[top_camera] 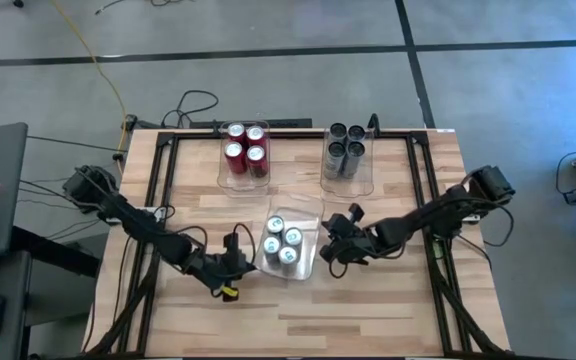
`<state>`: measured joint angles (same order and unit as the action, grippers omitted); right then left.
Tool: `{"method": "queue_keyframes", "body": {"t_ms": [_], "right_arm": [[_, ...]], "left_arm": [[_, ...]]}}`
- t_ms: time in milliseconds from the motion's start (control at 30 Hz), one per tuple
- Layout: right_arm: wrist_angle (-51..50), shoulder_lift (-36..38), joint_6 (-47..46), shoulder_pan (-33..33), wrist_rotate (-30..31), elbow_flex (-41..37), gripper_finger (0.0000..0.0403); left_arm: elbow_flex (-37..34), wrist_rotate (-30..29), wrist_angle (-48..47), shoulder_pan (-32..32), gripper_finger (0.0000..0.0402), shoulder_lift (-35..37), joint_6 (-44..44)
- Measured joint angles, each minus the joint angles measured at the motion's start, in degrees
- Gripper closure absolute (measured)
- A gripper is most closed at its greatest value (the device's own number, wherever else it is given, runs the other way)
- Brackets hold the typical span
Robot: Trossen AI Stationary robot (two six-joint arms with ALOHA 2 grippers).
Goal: Sort soda cans
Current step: Move the bottom center transparent bin to the center of the table, then move the top left transparent bin to the middle left of the table
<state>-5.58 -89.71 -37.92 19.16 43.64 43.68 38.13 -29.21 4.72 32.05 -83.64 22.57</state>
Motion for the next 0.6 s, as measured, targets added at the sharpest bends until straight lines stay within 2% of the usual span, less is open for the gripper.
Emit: {"method": "queue_keyframes", "body": {"t_ms": [233, 467, 600], "right_arm": [[-0.20, 0.00, 2.45, -2.57, 0.42, 0.02, 0.0401], [-5.73, 3.69, 2.15, -0.13, 4.78, 0.02, 0.0401], [-7.72, 8.26, 2.00, 1.78, 4.67, 0.02, 0.0401]], "left_arm": [[0.00, -0.42, -0.69, -0.26, 0.0401, 0.17, 0.23], [0.00, -0.15, -13.25, 0.57, 0.0401, 4.04, 3.95], [0.02, -0.14, -19.90, 0.12, 0.0400, 9.47, 1.85]]}}
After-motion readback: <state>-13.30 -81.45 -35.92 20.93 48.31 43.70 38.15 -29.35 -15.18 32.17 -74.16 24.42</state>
